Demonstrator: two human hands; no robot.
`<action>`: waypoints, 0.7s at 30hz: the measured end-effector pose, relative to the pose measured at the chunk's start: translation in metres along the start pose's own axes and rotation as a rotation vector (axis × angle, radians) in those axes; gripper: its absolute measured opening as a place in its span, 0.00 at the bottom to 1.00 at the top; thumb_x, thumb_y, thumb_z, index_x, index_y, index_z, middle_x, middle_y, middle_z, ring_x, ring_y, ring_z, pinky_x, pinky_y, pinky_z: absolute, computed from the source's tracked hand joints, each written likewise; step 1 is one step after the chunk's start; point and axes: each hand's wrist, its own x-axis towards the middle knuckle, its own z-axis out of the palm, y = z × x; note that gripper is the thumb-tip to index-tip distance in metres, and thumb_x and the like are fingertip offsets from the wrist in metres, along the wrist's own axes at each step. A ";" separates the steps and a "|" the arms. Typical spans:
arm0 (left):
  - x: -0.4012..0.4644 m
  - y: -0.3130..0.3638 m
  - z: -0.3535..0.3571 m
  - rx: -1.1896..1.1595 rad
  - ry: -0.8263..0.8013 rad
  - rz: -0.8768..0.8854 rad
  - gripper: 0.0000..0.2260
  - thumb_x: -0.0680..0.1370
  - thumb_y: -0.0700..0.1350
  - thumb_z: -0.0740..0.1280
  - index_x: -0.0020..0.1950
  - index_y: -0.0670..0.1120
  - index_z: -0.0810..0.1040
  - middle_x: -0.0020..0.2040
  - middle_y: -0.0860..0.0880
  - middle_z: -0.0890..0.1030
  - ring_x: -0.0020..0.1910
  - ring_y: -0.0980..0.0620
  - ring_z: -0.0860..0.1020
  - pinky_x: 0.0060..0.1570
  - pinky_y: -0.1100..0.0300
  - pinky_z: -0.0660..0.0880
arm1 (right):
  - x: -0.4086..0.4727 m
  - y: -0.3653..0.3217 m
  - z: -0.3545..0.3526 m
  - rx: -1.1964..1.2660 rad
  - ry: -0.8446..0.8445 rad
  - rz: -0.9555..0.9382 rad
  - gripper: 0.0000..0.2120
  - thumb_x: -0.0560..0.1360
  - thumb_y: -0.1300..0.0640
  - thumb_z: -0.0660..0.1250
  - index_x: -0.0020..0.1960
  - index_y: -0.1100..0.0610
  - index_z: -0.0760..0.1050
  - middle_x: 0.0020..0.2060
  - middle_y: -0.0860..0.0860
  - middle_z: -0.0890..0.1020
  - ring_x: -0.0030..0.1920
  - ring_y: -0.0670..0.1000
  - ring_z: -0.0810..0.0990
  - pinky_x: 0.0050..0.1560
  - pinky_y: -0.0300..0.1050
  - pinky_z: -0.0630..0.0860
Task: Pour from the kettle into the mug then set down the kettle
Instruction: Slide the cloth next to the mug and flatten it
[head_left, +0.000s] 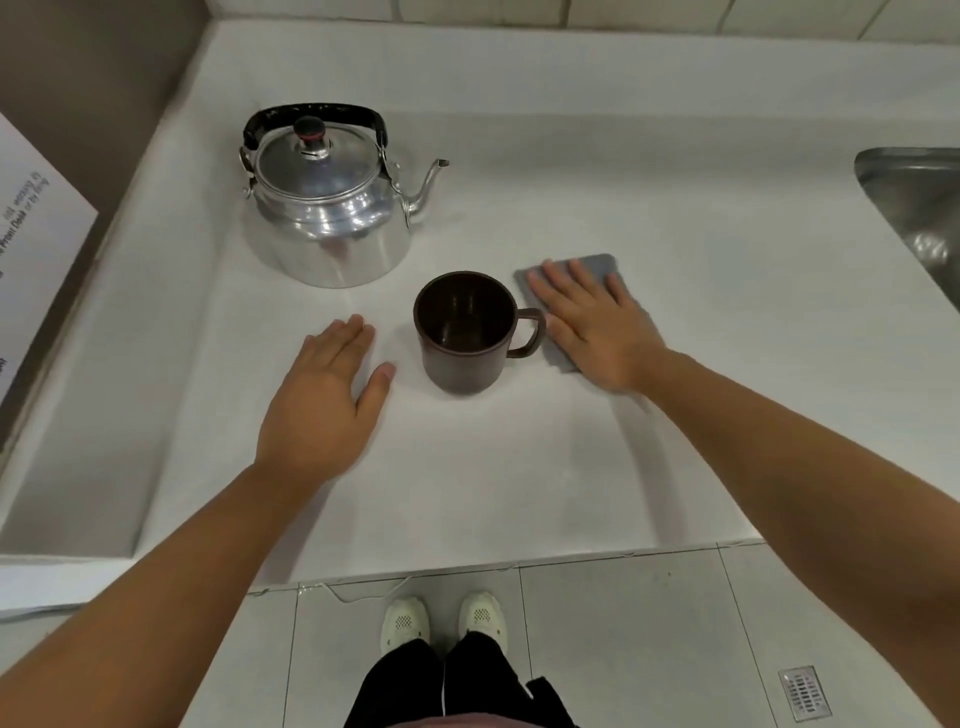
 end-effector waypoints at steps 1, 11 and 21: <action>0.000 -0.001 0.000 0.001 0.000 0.003 0.22 0.82 0.52 0.59 0.73 0.42 0.67 0.75 0.44 0.67 0.75 0.47 0.61 0.74 0.57 0.49 | -0.010 0.005 0.000 0.015 0.011 0.080 0.28 0.80 0.42 0.38 0.78 0.46 0.42 0.79 0.47 0.48 0.78 0.53 0.44 0.75 0.58 0.44; 0.001 -0.001 -0.014 -0.176 -0.055 -0.031 0.19 0.84 0.47 0.56 0.73 0.42 0.68 0.74 0.45 0.67 0.75 0.50 0.61 0.72 0.63 0.49 | -0.162 -0.148 0.026 0.145 -0.036 -0.083 0.28 0.81 0.42 0.40 0.78 0.50 0.41 0.78 0.48 0.44 0.78 0.55 0.39 0.75 0.53 0.37; -0.033 0.008 -0.057 -0.276 0.198 -0.100 0.14 0.83 0.42 0.59 0.66 0.42 0.75 0.65 0.43 0.78 0.64 0.47 0.74 0.65 0.57 0.67 | -0.057 -0.225 0.003 0.415 -0.129 -0.191 0.29 0.82 0.47 0.47 0.79 0.55 0.43 0.79 0.51 0.45 0.78 0.49 0.38 0.77 0.48 0.38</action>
